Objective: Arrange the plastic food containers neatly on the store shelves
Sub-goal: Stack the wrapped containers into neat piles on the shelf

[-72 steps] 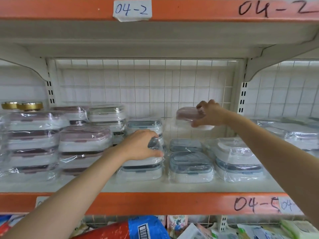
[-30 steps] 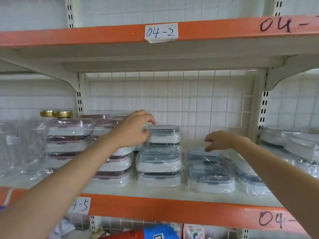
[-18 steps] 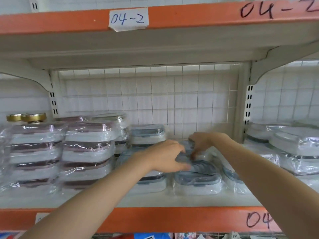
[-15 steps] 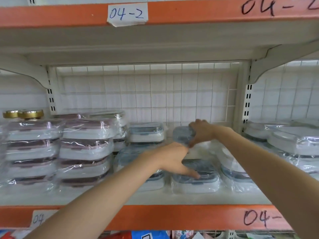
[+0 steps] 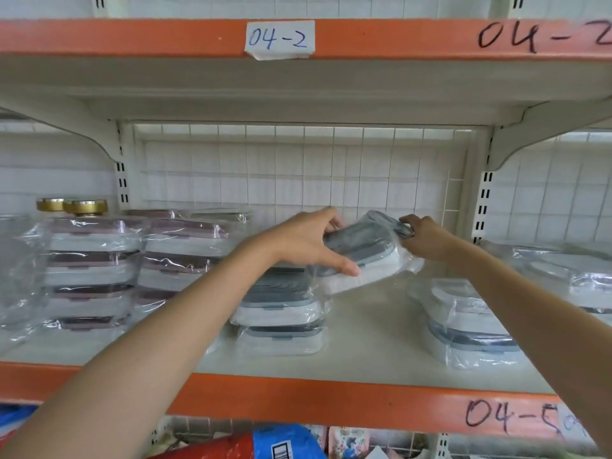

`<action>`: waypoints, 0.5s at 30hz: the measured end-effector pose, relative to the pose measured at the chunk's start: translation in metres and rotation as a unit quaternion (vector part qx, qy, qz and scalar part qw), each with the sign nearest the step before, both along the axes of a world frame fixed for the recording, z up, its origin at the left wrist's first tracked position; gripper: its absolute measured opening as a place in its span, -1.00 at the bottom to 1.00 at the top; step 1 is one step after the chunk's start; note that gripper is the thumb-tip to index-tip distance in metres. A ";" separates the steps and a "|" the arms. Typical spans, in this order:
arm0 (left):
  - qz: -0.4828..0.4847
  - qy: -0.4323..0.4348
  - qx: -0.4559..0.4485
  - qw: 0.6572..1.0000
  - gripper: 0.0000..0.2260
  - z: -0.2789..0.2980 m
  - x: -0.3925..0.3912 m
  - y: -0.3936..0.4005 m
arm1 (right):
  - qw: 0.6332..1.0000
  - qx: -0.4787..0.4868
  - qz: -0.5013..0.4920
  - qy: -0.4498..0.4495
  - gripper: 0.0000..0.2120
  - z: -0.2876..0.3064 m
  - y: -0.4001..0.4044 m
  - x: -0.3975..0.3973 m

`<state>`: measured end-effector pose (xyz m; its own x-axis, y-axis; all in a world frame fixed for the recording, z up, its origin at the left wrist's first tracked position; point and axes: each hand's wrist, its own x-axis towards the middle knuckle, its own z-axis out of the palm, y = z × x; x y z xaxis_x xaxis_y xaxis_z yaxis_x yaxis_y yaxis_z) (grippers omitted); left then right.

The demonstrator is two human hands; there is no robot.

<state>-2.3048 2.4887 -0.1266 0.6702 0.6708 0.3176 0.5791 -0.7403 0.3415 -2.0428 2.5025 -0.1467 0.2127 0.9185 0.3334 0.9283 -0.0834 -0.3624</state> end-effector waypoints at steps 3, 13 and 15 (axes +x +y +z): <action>0.036 -0.003 0.016 0.999 -0.33 0.016 -0.025 0.005 | 0.998 0.036 0.011 0.041 -0.28 0.002 0.005 -0.014; 0.092 0.173 0.071 0.978 -0.55 -0.010 -0.060 0.006 | 0.979 0.080 0.136 0.129 -0.29 0.013 0.022 -0.073; 0.093 0.151 0.092 0.980 -0.55 -0.019 -0.063 0.005 | 0.975 0.088 0.159 0.130 -0.31 0.016 0.029 -0.088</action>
<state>-2.3683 2.4939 -0.1456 0.6237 0.7403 0.2510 0.7640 -0.6452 0.0046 -2.1304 2.5317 -0.1308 0.0242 0.8853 0.4644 0.7718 0.2788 -0.5716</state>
